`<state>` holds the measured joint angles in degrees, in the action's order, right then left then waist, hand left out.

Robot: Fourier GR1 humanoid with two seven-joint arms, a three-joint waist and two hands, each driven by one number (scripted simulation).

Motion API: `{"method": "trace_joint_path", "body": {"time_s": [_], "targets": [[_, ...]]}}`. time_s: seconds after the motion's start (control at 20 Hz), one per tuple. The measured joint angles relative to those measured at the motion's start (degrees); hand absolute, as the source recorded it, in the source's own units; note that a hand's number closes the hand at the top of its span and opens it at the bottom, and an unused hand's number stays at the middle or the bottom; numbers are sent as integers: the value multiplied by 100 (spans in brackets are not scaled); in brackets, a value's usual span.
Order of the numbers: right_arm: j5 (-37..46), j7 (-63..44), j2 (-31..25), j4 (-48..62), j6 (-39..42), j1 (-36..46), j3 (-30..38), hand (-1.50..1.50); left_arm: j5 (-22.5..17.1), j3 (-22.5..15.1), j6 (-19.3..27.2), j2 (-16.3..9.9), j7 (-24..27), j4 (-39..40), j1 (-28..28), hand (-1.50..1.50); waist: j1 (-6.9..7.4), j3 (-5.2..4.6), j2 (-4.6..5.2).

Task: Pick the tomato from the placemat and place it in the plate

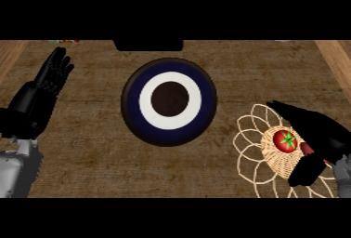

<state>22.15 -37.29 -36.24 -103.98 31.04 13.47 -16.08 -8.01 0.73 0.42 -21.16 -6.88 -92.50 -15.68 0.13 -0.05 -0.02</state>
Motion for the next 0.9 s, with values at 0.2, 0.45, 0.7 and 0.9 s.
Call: {"method": "trace_joint_path", "body": {"time_s": [0.2, 0.45, 0.7, 0.9], "targets": [[506, 65, 160, 483, 10, 121, -44, -150, 75, 43, -38, 87, 2, 43, 7, 0, 6, 3, 5], [971, 284, 201, 919, 69, 44, 45, -150, 238, 68, -25, 221, -11, 69, -25, 0, -6, 5, 5], [1401, 700, 398, 1518, -69, 5, 141, -150, 296, 157, -134, 278, -33, -93, 78, 0, 2, 6, 4], [1707, 1114, 544, 2027, -153, 6, 174, -150, 380, 184, -174, 366, -111, -30, -43, 0, -3, 6, 6]]}}
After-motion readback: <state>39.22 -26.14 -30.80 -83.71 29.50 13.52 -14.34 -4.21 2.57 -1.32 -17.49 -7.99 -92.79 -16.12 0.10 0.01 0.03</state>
